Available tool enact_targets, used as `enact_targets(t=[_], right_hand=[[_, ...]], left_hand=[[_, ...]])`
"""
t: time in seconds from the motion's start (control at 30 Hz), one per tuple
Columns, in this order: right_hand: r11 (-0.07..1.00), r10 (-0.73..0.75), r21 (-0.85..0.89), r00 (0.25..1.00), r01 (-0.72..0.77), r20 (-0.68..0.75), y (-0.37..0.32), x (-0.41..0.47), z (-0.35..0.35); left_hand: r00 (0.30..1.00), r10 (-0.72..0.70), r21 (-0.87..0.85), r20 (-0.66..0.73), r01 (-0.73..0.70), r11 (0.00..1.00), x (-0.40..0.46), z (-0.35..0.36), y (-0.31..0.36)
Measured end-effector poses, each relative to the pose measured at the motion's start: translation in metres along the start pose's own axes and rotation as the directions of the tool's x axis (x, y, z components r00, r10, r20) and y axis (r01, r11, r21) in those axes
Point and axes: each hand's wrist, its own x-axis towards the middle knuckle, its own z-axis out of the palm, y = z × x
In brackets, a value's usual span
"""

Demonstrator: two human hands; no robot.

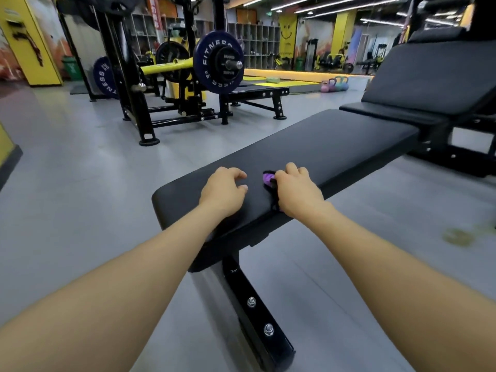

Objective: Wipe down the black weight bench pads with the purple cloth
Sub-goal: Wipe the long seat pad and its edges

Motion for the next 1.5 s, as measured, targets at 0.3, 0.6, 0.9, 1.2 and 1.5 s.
enact_targets(t=[0.3,0.6,0.9,1.2,1.5], right_hand=[[0.989,0.150,-0.017,0.989,-0.150,0.016,0.091,-0.021,-0.015],[0.450,0.603,0.787,0.794,-0.422,0.081,0.209,-0.020,-0.023],[0.066,0.644,0.984,0.760,-0.168,0.087,0.148,0.030,0.016],[0.158,0.670,0.984,0.741,-0.087,-0.042,0.074,0.004,0.052],[0.288,0.572,0.953,0.815,-0.093,-0.093,-0.036,-0.056,0.077]], left_hand=[[0.990,0.116,0.056,0.081,-0.121,0.991,0.001,0.039,0.073],[0.977,0.191,0.105,0.100,-0.201,0.974,0.022,0.078,0.136],[0.967,0.229,0.296,0.109,-0.251,0.922,0.027,0.072,0.109],[0.971,0.184,0.279,0.154,-0.221,0.934,0.009,0.043,0.066],[0.984,0.143,0.244,0.104,-0.165,0.956,-0.033,0.003,0.003]])
